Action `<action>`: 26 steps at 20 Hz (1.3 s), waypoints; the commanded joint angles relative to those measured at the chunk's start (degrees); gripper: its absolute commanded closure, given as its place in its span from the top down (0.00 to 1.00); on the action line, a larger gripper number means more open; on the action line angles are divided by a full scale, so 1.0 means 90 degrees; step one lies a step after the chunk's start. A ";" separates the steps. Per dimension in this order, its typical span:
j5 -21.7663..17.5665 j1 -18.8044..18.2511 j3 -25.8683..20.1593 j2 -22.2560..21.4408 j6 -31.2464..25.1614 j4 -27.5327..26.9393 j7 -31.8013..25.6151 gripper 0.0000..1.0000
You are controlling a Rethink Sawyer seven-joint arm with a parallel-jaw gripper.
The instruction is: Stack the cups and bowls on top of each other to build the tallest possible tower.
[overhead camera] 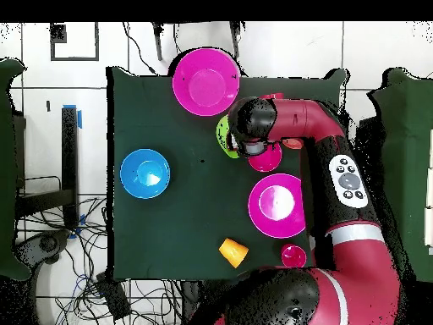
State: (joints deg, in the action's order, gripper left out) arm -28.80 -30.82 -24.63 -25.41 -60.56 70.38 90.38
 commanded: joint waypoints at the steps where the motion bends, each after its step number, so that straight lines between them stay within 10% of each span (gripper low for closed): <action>1: -0.0114 -0.0135 0.0075 -0.0379 0.1866 0.0962 0.0731 1.00; 26: 0.0090 -0.0342 0.0537 0.0284 0.4472 0.1997 0.0910 1.00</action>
State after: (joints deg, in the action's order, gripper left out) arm -28.45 -32.67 -20.92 -27.21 -24.48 84.27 90.39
